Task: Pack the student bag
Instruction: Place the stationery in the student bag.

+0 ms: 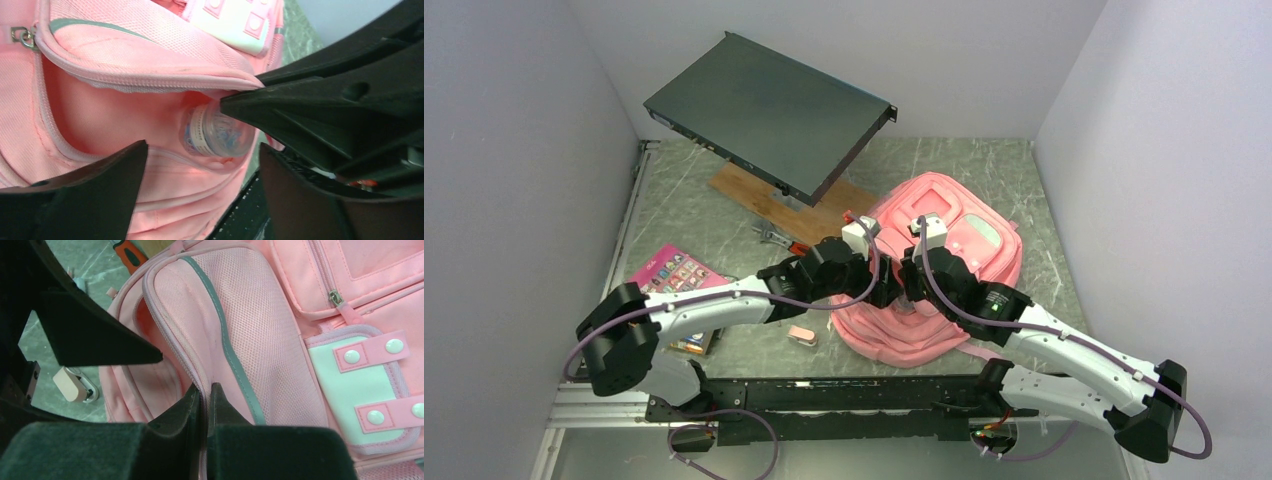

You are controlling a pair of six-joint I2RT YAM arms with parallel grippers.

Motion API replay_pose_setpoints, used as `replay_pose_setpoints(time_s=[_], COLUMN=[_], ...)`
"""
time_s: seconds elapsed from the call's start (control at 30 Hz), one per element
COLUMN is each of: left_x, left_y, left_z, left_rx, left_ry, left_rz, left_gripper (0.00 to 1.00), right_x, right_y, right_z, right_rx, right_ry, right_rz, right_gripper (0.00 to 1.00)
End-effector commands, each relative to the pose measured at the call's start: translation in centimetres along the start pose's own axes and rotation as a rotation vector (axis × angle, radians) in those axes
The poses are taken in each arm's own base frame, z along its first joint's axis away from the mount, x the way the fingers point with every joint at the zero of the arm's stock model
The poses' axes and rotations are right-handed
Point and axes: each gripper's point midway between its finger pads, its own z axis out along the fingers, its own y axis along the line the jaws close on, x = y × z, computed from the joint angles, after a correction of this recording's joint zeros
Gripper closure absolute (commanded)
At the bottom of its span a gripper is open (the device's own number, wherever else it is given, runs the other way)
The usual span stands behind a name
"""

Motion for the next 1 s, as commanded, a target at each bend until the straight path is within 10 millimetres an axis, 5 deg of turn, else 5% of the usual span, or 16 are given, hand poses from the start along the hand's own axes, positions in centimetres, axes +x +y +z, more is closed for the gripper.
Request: replay_pose_setpoints(time_s=[0.0, 0.2, 0.37, 0.57, 0.73, 0.97], left_x=[0.1, 2.5, 3.7, 1.8, 2.0, 1.9], left_y=[-1.7, -2.5, -3.4, -5.0, -3.7, -0.6], left_z=[-1.2, 0.3, 3.2, 5.6, 3.4, -2.6], left_rx=[0.090, 0.149, 0.214, 0.279, 0.229, 0.138], left_ry=[0.007, 0.114, 0.182, 0.169, 0.144, 0.092], left_rz=[-0.032, -0.092, -0.161, -0.193, -0.181, -0.135], left_gripper=[0.25, 0.53, 0.65, 0.67, 0.57, 0.16], right_x=[-5.2, -5.2, -5.5, -5.7, -5.2, -4.3], right_y=[1.9, 2.5, 2.9, 2.3, 1.6, 0.7], right_z=[-1.7, -1.8, -1.9, -2.1, -1.9, -0.8], right_rx=[-0.089, -0.122, -0.142, -0.116, -0.079, -0.019], right_ry=[-0.151, -0.147, -0.150, -0.161, -0.154, -0.123], right_rz=[0.100, 0.123, 0.137, 0.140, 0.133, 0.067], right_gripper=[1.00, 1.00, 1.00, 1.00, 1.00, 1.00])
